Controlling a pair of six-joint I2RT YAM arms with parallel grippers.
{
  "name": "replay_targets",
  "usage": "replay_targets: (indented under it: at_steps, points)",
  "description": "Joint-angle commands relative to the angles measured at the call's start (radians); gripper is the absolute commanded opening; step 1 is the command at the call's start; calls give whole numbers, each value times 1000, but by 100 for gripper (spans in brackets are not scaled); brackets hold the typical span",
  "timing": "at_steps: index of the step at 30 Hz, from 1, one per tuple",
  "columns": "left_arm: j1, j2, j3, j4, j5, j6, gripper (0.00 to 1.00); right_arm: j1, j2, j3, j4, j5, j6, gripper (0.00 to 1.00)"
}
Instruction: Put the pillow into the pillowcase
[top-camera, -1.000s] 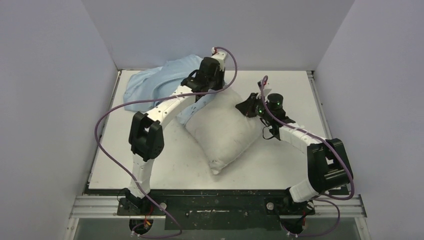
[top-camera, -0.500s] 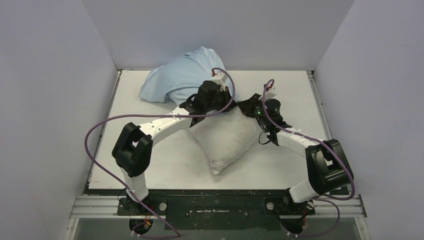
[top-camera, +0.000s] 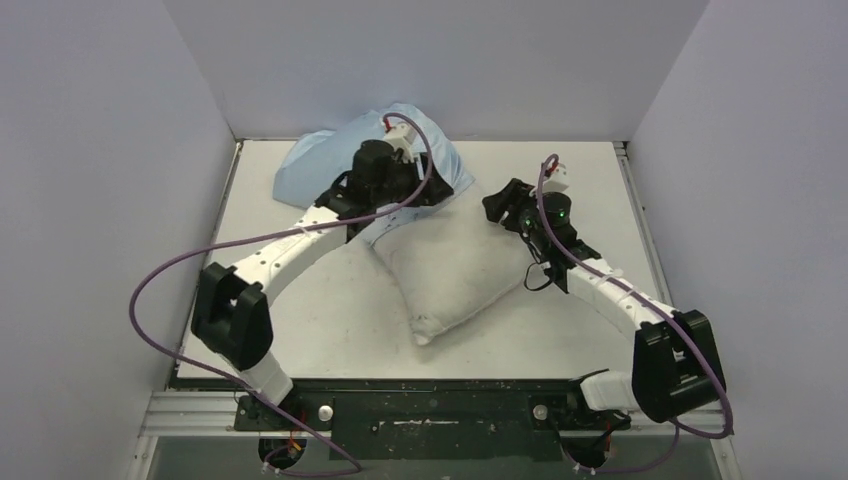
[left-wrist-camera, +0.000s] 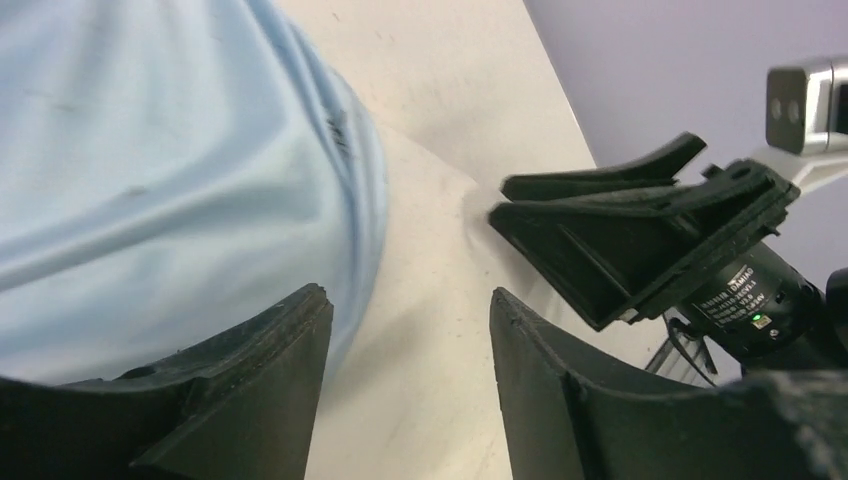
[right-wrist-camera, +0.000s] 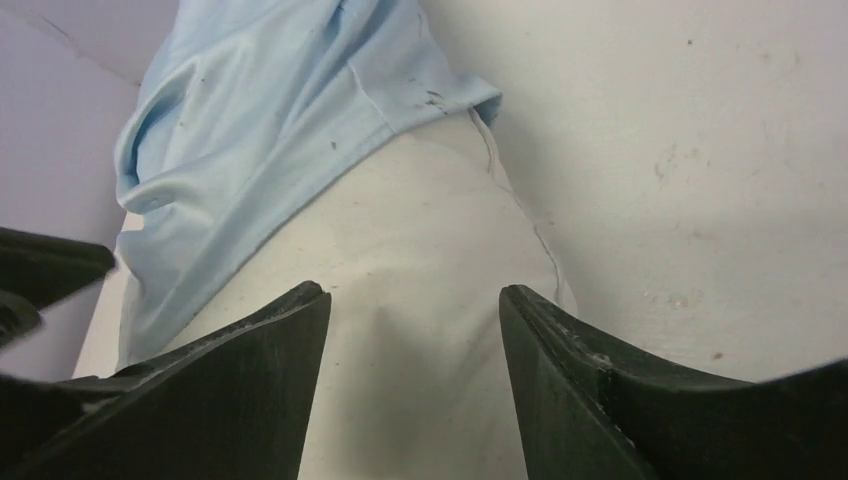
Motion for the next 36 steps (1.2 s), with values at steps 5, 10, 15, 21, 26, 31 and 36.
replay_targets:
  at_steps: [5,10,15,21,26,31,36]
  points:
    - [276,-252,-145,-48,102,17,60,98,-69,221,-400,48,-218,77]
    - [452,-330,-359,116,248,-108,68,302,-61,324,-531,261,-312,93]
    - [565,-335,-531,298,377,-241,79,537,40,459,-642,464,-414,100]
    - [641,-331,-633,361,415,-296,83,736,245,585,-714,709,-528,100]
    - [644,-298,-729,488,430,-366,77,773,390,630,-690,810,-578,100]
    - [632,-229,-814,648,443,-440,72,751,517,667,-700,880,-600,96]
    - [587,-159,-830,765,452,-475,72,705,497,622,-626,819,-581,37]
